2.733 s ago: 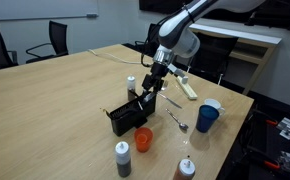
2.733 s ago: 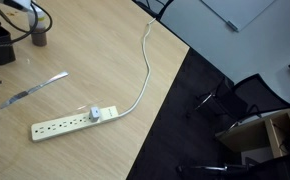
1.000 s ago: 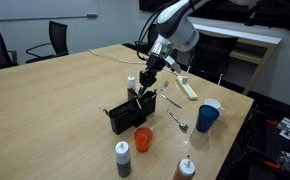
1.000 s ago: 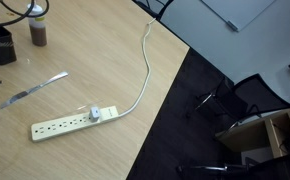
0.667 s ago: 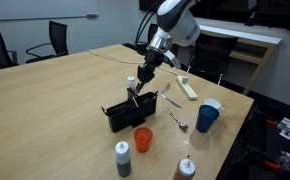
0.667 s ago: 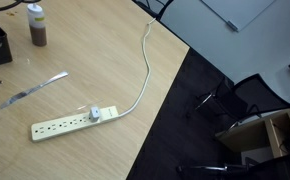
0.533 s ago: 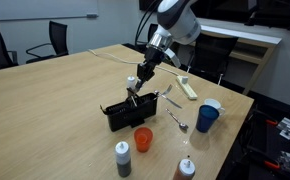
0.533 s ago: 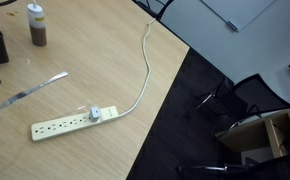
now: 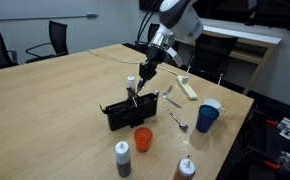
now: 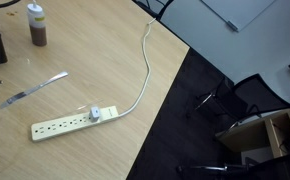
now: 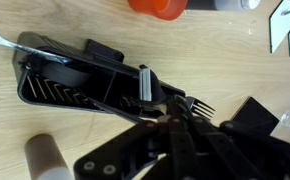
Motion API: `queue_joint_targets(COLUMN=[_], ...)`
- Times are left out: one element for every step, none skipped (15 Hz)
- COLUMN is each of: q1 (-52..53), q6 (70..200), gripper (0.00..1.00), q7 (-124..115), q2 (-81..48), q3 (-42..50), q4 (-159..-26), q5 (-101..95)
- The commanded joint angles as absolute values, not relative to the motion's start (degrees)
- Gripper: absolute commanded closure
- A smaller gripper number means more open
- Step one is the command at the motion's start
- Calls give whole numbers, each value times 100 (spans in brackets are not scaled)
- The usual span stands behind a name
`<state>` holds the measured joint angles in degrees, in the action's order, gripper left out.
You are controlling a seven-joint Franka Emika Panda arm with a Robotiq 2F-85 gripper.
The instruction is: Move the fork from the utensil holder to the table
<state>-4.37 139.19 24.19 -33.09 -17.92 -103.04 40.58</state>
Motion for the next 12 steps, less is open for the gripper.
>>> queue_joint_targets(q1=[-307,-293,-286,-280,-281,-286,-289,-292,-287,-281,-271,-249], q6=[13908,13897,13887,13881,13871,13877,13879,13887,13907,13908,13913,13918], gripper=[99,99,99,99,99,99,99,99,99,99,99,99], q7=[2282,2231,2192,2166,2157,2166,2177,2193,2205,2211,2223,2232], q2=[-2983,-2915,-2838,-2764,-2676,-2589,-2499,-2395,-2274,-2158,-2024,-1882], q3=[-1603,-1574,-1544,-1517,-1501,-1491,-1480,-1476,-1473,-1472,-1480,-1487], q4=[-10568,-10621,-10683,-10751,-10830,-10932,-11027,-11154,-11299,-11431,-11591,-11750], q5=[3985,3942,3914,3901,3912,3934,3955,3985,4010,4029,4057,4080])
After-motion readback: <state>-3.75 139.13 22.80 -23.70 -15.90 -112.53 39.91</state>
